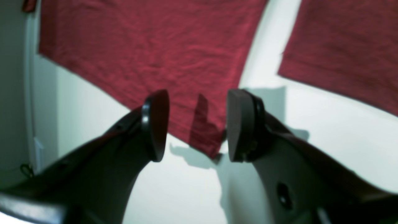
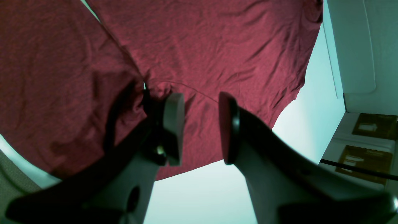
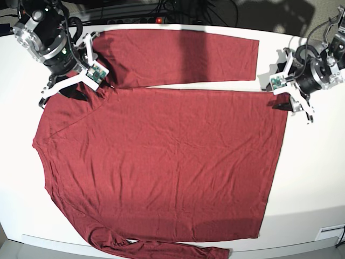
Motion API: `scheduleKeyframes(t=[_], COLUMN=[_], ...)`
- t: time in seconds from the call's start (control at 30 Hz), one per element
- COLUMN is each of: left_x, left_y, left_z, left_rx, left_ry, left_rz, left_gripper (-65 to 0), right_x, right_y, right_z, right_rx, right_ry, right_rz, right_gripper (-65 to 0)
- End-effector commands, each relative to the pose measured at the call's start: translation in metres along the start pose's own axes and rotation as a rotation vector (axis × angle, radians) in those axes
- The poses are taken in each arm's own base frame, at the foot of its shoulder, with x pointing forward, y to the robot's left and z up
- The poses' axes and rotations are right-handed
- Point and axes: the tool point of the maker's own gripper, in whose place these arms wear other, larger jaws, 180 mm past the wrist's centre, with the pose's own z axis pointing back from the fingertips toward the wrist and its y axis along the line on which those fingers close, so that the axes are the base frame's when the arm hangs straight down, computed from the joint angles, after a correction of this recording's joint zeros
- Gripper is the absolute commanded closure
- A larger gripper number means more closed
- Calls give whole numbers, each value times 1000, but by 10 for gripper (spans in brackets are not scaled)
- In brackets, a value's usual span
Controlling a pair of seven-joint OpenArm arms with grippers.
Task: Fold the T-shirt properly
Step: 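Grasp the shoulder corner of the red shirt with the left gripper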
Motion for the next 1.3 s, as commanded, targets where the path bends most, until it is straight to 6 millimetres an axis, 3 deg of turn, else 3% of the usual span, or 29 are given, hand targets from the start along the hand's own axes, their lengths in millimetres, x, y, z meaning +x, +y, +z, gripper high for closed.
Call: scheduleKeyframes(t=[0.0, 0.13, 0.73, 0.83, 0.97, 1.1, 1.27], left_x=[0, -16, -18, -14, -9, -10, -29], left_y=[12, 11, 24, 12, -23, -26, -36], left_z=[3, 1, 1, -4, -17, -23, -27], left_rx=[29, 43, 134, 101, 30, 105, 75], left_ry=[9, 110, 130, 134, 146, 168, 213], left_rz=[-14, 19, 15, -24, -137, -234, -224], left_gripper=[-290, -290, -290, -289, -289, -289, -289], right_x=[5, 5, 5, 5, 5, 5, 5], right_y=[-7, -7, -7, -7, -7, -7, -7], right_z=[4, 4, 4, 4, 4, 4, 4], right_rx=[-23, -23, -23, -22, -23, -23, -23], right_ry=[-21, -20, -20, -20, -20, -19, -20], right_rz=[6, 6, 6, 7, 6, 6, 6], right_gripper=[-197, -197, -197, -197, -197, -197, -197])
